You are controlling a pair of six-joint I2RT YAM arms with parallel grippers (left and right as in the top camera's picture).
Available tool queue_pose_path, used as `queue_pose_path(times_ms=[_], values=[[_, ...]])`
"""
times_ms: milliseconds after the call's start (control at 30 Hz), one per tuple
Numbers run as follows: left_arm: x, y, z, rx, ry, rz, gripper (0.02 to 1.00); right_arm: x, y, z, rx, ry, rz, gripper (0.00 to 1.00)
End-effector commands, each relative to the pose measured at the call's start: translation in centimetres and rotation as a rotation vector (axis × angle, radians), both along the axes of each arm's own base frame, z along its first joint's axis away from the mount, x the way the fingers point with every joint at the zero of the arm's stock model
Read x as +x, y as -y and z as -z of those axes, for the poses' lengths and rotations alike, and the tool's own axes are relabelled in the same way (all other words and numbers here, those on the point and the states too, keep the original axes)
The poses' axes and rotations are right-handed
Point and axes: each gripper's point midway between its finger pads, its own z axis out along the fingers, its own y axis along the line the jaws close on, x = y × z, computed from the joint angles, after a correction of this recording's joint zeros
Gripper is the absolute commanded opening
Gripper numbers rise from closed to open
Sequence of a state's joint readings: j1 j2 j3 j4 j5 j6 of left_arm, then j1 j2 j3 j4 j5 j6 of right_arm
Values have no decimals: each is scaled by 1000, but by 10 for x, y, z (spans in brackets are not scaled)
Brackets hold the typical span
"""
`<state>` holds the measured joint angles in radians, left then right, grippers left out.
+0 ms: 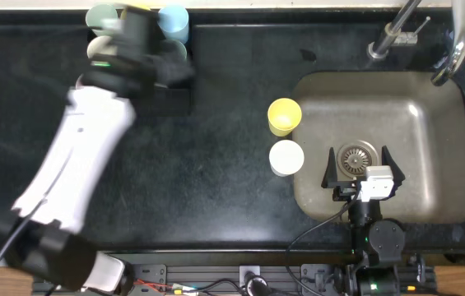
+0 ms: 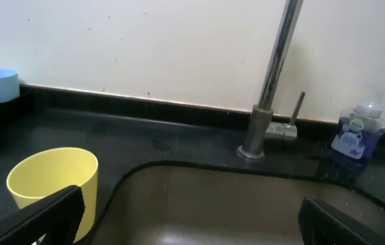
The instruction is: Store Cups
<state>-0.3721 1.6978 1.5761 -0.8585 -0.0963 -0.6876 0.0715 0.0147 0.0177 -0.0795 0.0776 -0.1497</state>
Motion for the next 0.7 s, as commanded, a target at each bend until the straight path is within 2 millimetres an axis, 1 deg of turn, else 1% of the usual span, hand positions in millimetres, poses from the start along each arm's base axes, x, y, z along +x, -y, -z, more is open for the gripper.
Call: queue_pose_path(times_ms=[33,67,100,167,233,267,367,700], values=[[-18,83,43,73,-86,226,879,0,0,3,8,3,0,996],[-22,103,49,89,-96,278,879,0,0,3,8,3,0,996],[-24,118,53,108,-98,324,877,0,0,3,8,3,0,996],[-25,151,55,158,-86,447,877,0,0,3,8,3,0,998],[-25,171,54,220,-80,532,877,0,0,3,8,3,0,998],[-26,176,53,250,-84,556,879,0,0,3,8,3,0,998],[-30,177,54,326,-115,574,877,0,0,3,8,3,0,998],[-46,161,63,375,-207,582,877,0,0,3,8,3,0,996]])
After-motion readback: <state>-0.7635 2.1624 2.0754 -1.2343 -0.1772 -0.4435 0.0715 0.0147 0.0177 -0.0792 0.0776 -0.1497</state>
